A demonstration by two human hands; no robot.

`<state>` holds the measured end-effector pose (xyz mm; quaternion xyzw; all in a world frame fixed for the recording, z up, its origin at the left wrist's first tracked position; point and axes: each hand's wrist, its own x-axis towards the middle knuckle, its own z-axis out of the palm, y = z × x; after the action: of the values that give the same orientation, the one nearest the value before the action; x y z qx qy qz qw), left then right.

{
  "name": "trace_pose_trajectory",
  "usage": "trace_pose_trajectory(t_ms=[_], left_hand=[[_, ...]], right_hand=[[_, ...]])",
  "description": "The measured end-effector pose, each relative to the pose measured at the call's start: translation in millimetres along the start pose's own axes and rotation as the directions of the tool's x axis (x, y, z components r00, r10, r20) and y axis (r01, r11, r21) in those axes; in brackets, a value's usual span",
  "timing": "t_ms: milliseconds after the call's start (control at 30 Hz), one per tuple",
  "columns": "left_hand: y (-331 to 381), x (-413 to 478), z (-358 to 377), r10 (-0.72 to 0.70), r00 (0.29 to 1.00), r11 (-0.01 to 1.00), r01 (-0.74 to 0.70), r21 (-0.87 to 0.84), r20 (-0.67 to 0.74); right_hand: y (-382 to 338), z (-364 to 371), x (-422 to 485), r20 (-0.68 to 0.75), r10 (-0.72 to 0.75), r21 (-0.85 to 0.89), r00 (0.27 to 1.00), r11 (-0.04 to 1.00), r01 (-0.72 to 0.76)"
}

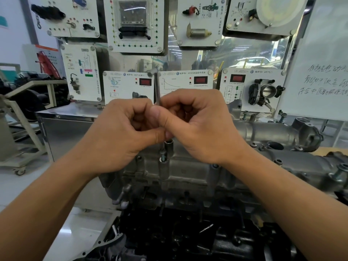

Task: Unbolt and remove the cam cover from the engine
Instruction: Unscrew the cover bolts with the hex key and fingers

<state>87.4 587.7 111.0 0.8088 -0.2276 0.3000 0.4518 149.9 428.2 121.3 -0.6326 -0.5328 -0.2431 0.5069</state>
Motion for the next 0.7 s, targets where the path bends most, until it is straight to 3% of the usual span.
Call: trace_pose_trajectory(t_ms=[100, 300, 600, 700], left_hand=[[0.6, -0.9, -1.1, -0.01, 1.0, 1.0, 0.01, 0.001, 0.004], [4.5, -2.5, -11.0, -0.036, 0.986, 0.997, 0.047, -0.063, 0.161], [3.7, 0.7, -3.2, 0.013, 1.0, 1.0, -0.013, 0.027, 0.009], [4.9, -2.0, 0.0, -0.013, 0.999, 0.995, 0.017, 0.1, -0.033]], right_hand=[[-0.9, -0.8, -0.9, 0.027, -0.009, -0.008, 1.0, 1.0, 0.009], [-1.1, -3.0, -1.6, 0.094, 0.01, 0.01, 0.996, 1.0, -0.011], [-0.1, 1.9, 2.0, -0.034, -0.007, -0.015, 0.999, 1.0, 0.006], [1.0, 0.1, 2.0, -0.017, 0.012, -0.028, 1.0, 1.0, -0.012]])
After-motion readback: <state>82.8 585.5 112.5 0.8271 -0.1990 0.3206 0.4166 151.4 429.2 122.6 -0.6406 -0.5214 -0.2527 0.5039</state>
